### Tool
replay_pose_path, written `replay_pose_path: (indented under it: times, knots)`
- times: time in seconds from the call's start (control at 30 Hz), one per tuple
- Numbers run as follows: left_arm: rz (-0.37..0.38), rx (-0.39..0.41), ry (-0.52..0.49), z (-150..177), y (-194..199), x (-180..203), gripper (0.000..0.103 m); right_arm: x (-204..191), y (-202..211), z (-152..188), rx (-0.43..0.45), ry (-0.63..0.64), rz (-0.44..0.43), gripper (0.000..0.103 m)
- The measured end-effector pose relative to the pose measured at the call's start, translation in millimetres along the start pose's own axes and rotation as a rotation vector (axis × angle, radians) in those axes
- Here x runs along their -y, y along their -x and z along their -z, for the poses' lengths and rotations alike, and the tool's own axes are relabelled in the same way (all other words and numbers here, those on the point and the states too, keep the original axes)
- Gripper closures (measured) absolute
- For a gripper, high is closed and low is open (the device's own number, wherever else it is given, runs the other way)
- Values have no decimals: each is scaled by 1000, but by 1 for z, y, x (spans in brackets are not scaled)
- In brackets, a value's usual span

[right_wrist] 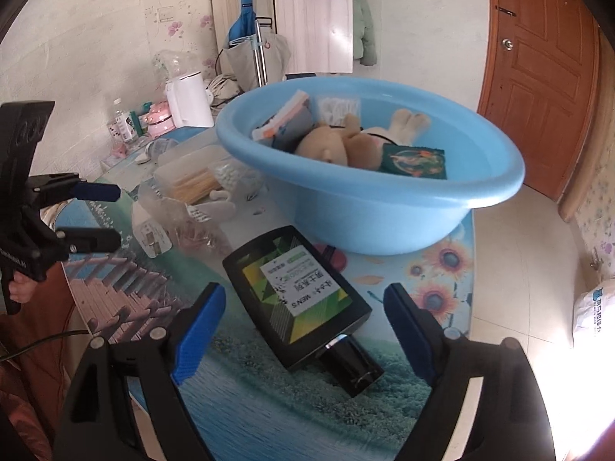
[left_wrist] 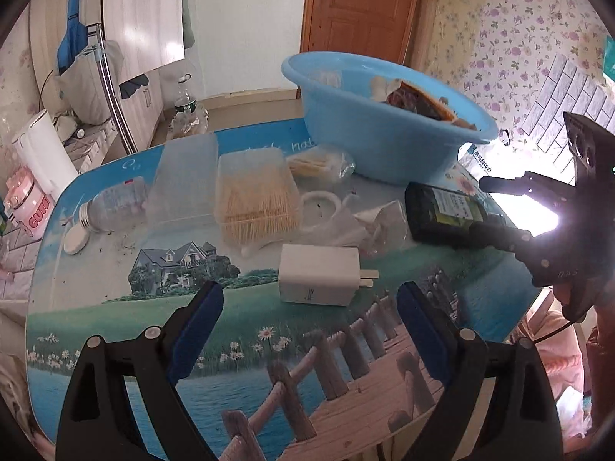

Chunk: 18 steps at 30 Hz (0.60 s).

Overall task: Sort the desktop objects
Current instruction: 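Grasp the white charger with the left tool while the right tool grasps the black bottle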

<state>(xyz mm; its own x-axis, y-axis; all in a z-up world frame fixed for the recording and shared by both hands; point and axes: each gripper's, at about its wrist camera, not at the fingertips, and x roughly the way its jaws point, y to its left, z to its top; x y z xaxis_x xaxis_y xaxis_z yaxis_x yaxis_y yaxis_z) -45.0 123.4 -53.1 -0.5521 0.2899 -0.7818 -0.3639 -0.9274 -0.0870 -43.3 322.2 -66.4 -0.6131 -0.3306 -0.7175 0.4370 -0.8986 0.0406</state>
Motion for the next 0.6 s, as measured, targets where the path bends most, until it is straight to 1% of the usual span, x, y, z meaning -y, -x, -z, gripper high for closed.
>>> replay_pose_path:
  times: [0.1,0.2,0.33,0.4,0.43,0.47,0.6]
  knots:
    - [-11,-18,0,2,-13,2,11,1,-4,-1,-5,16,-14,18]
    - [1,-47,23,-1,-29,1,11,3,-14,-3,-34,23,-21,18]
    - [1,-24,22,-10,-37,4,11,1,-19,-4,-52,24,-14,18]
    - [2,-7,8,-11,-38,7,25,1,-17,-4,-59,12,-15,18]
    - [0,-2,-5,-11,-37,9,40,0,-16,-3,-68,8,-12,19]
    - [-14,-3,-19,-10,-36,11,43,-2,-16,-2,-81,10,-4,20]
    - [-16,-1,-10,-5,-31,7,43,-25,-14,2,-138,87,40,20]
